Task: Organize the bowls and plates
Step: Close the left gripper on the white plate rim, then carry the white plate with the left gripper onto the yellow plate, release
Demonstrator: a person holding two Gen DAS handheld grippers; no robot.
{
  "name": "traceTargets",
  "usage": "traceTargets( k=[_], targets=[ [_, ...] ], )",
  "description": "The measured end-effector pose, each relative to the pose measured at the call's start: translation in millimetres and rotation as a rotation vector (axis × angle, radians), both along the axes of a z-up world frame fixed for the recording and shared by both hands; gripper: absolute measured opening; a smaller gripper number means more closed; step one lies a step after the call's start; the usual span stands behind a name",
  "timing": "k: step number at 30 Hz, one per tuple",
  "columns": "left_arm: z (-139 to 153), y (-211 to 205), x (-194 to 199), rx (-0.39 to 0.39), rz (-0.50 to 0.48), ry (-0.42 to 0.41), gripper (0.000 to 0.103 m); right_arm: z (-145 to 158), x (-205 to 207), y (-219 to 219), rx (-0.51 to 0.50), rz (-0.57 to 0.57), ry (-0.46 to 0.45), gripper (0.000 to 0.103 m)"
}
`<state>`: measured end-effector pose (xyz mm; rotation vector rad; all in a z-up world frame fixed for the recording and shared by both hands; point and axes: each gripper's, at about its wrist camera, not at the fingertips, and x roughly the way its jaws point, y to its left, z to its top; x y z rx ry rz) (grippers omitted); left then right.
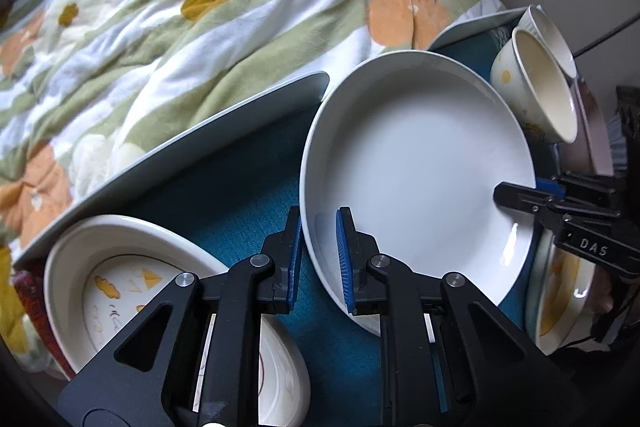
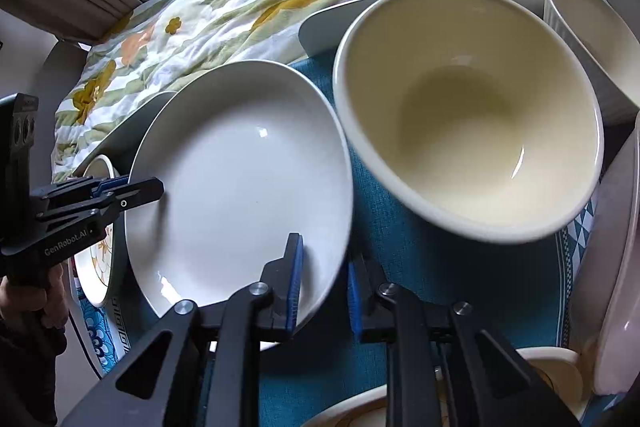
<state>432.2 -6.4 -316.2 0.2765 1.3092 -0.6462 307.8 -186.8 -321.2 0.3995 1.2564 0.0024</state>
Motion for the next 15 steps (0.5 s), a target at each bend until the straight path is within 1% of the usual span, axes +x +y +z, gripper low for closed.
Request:
traceTargets(
  k=[6,12,15],
  targets=[
    [8,1,-3,-0.001,0.0,-0.031,0.015,4,0,3,-0.019,0.007,-0.021,0.019],
    [14,5,-6,0.004,0.014,-0.066,0.015,12,-1,13,-0.075,0.051,-0.065,0.019],
    [22,8,-9,0.001,0.02,-0.093,0.015,16,-3,17,-0.103,0.074,-0.089,0.019]
  ],
)
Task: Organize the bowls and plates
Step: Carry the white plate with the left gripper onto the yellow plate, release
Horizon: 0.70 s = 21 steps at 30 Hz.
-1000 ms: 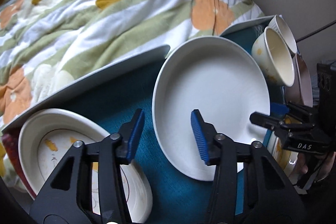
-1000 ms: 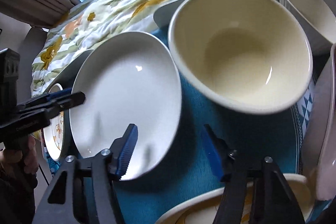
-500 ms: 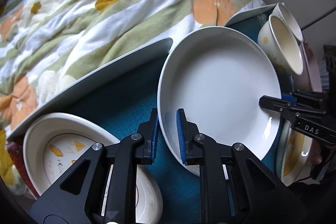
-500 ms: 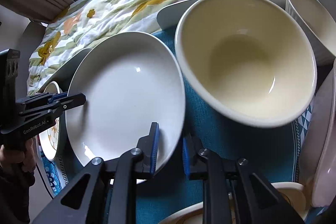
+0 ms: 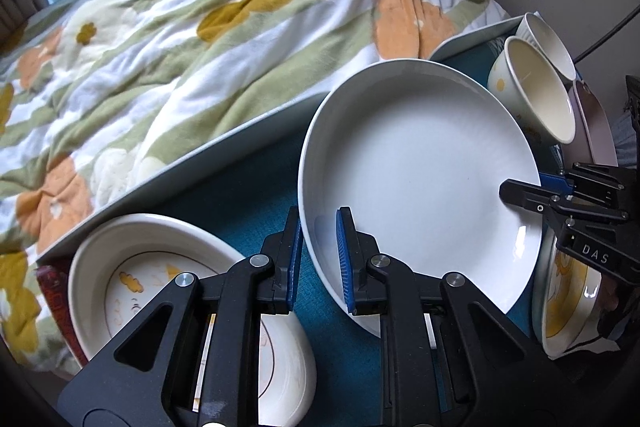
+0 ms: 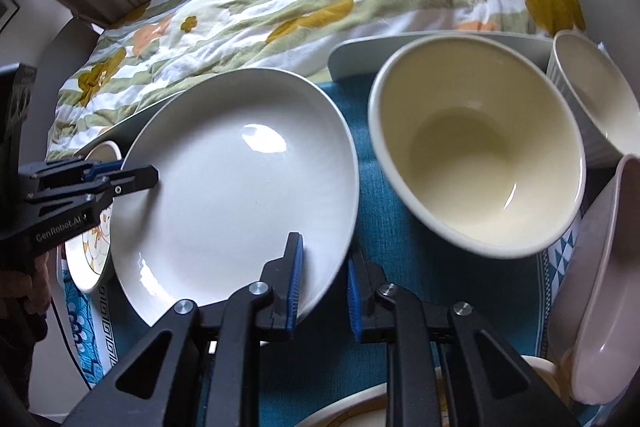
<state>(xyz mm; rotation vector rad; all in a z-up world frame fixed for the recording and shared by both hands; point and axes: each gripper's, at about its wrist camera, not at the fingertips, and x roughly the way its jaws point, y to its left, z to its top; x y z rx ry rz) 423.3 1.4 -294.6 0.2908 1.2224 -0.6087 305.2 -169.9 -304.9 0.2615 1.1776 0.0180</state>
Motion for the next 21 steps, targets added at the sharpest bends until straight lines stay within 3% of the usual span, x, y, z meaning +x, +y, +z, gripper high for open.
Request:
traceTargets(
  k=[10,15,21],
  targets=[
    [53,2,-27,-0.031,0.037,-0.11,0.015,35,-20,0,-0.026,0.049,-0.076,0.019],
    [89,-2,-65,-0.048,0.078,-0.162,0.015,59,-41,-8,-0.018,0.085,-0.11,0.019],
    [107,-18,-129,-0.044,0.136,-0.186,0.015,78,-86,-24,-0.02,0.143,-0.124,0.019]
  ],
)
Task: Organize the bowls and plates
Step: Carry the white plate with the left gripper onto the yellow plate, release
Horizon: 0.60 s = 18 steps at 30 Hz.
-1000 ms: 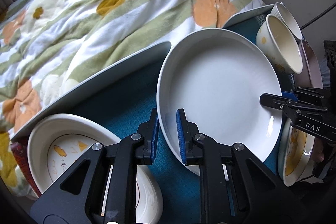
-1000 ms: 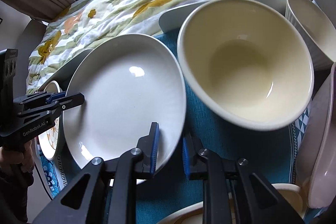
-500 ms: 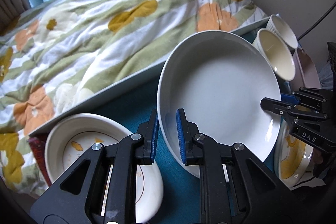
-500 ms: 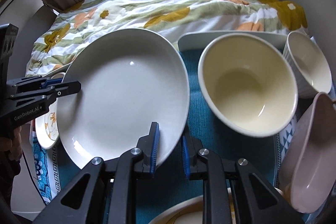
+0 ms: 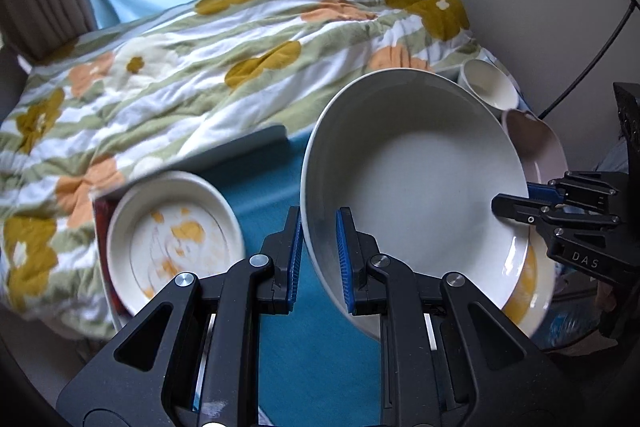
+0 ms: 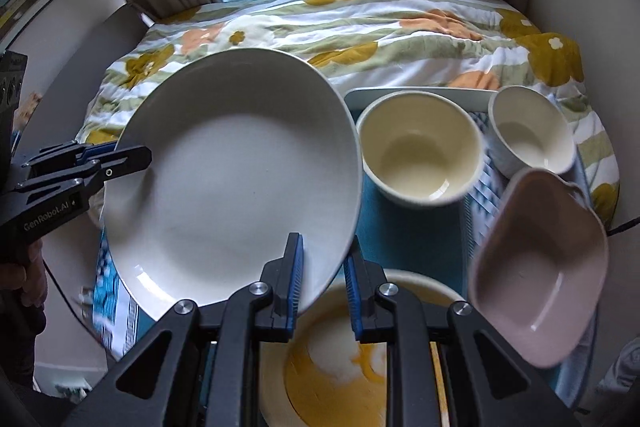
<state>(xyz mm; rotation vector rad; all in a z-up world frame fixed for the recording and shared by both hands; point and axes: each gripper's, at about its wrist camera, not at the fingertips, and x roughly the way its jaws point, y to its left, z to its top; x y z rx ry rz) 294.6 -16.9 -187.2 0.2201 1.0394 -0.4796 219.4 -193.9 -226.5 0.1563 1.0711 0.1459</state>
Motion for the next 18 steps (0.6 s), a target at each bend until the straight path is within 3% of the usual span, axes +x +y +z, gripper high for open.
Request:
traceTargets(
  k=[11,18],
  targets=[
    [-39,-49,-118,-0.023,0.071,0.094,0.015,-20,-90,-50,-0.023,0.032,0.051,0.019],
    [-74,-79,-153,-0.016,0.07,0.143,0.015,-45,-120,-77,-0.027,0.025,0.085,0.019]
  ],
)
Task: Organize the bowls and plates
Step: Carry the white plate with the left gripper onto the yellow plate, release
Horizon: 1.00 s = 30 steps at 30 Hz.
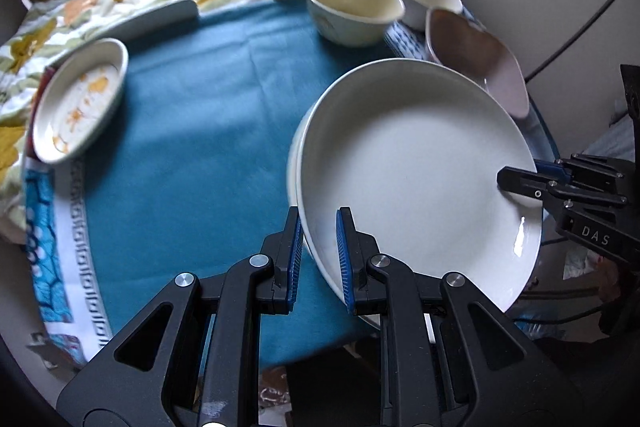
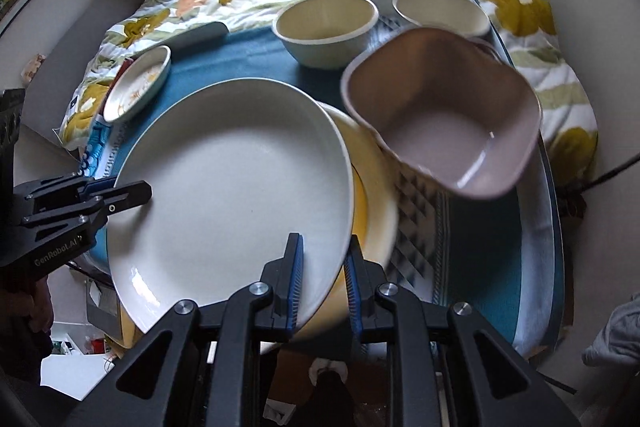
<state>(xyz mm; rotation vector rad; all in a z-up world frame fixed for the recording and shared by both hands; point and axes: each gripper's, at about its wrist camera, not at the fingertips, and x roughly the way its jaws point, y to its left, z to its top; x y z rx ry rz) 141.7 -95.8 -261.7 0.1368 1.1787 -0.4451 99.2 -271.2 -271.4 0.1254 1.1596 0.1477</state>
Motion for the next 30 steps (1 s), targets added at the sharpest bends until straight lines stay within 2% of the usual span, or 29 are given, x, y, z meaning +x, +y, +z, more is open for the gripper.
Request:
traceTargets(
  k=[6,13,23,30],
  targets=[
    [-21,-14,2,0.008,0.001,0.013,0.015,-17,-4,-11,-0.005,-0.001,0.007,0.019],
    [-38,-19,15,0.005,0.007,0.026,0.015,-23,2,-14,-0.031,0.01,-0.006,0.019],
    [-43,-35,17,0.116,-0.027,-0.025,0.015,-27,4,-18,-0.049,0.021,-0.006,0.019],
    [-41,-45,12,0.22,-0.061,-0.091,0.015,-27,3,-17,-0.055,0.022,-0.006,0.019]
  ],
)
